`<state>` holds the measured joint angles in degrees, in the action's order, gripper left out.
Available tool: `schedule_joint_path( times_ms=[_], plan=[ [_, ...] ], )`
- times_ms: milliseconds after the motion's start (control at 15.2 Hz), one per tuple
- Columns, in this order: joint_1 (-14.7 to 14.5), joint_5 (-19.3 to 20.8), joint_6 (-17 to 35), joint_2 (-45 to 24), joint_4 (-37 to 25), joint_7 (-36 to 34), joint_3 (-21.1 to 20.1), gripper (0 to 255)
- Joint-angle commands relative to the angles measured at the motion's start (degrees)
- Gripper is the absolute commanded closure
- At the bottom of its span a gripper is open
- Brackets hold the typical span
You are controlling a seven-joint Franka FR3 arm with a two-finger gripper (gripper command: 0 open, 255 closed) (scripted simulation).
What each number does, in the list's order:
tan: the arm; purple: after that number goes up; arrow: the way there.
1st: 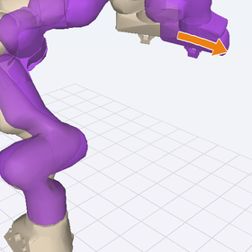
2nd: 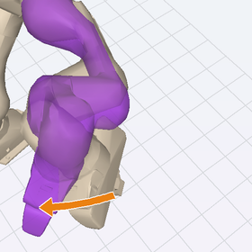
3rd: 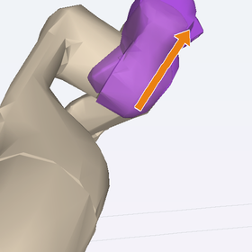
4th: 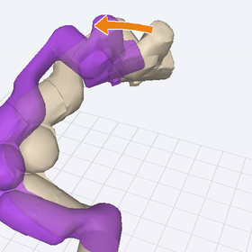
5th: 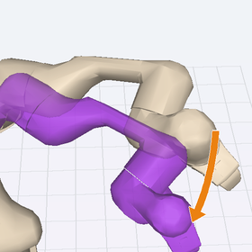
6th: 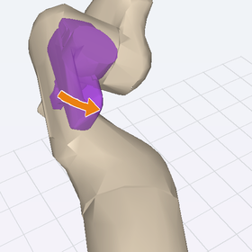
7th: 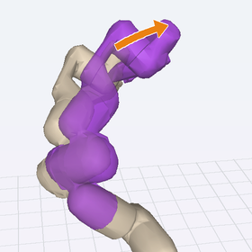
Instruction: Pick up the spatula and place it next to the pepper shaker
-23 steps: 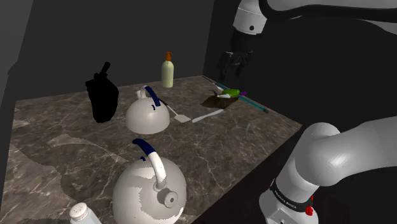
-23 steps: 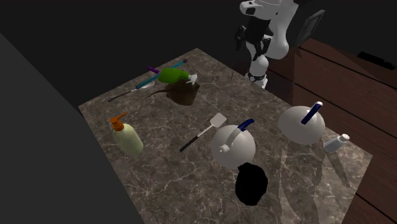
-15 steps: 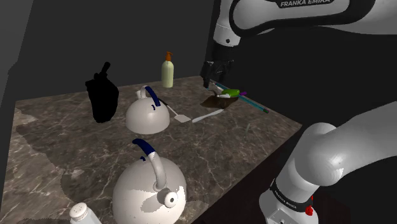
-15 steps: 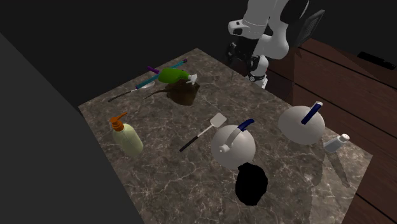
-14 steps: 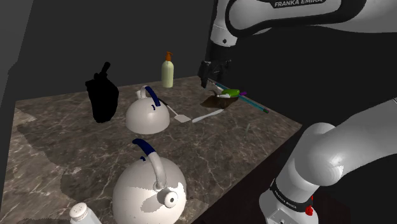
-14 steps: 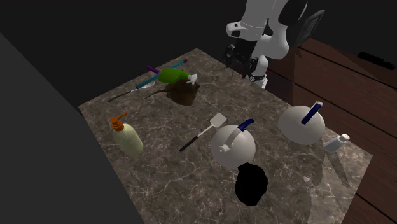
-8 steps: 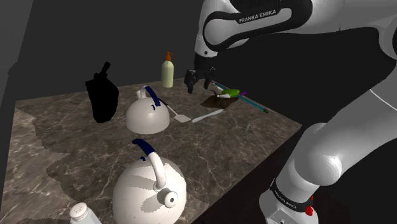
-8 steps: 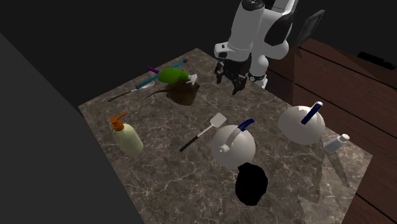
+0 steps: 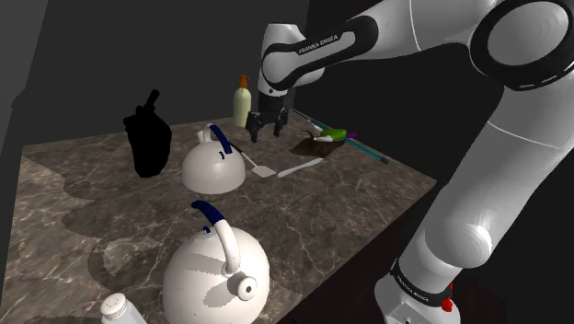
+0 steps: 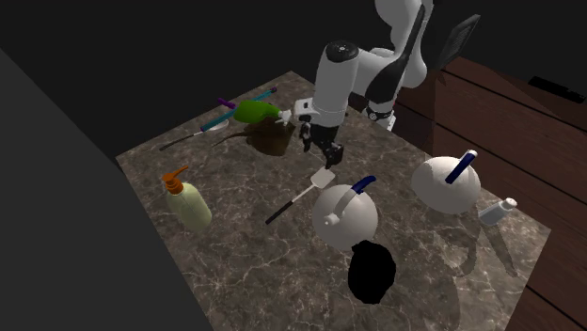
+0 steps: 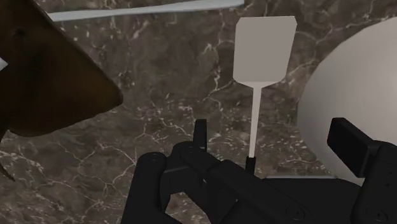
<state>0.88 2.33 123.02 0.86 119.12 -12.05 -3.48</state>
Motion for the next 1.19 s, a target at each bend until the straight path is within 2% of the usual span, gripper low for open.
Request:
schedule_joint_path(
  times_ms=[0,396,858,1122],
  plan=[
    [0.0,0.0,1.0,-5.0,-3.7,-0.2,0.0,0],
    [0.1,-0.3,2.3,-18.1,-14.7,-0.4,0.2,0],
    [0.1,0.0,6.7,-21.0,-13.2,-0.6,0.3,0],
    [0.0,0.0,7.0,-21.2,-13.1,-0.6,0.3,0]
  ],
)
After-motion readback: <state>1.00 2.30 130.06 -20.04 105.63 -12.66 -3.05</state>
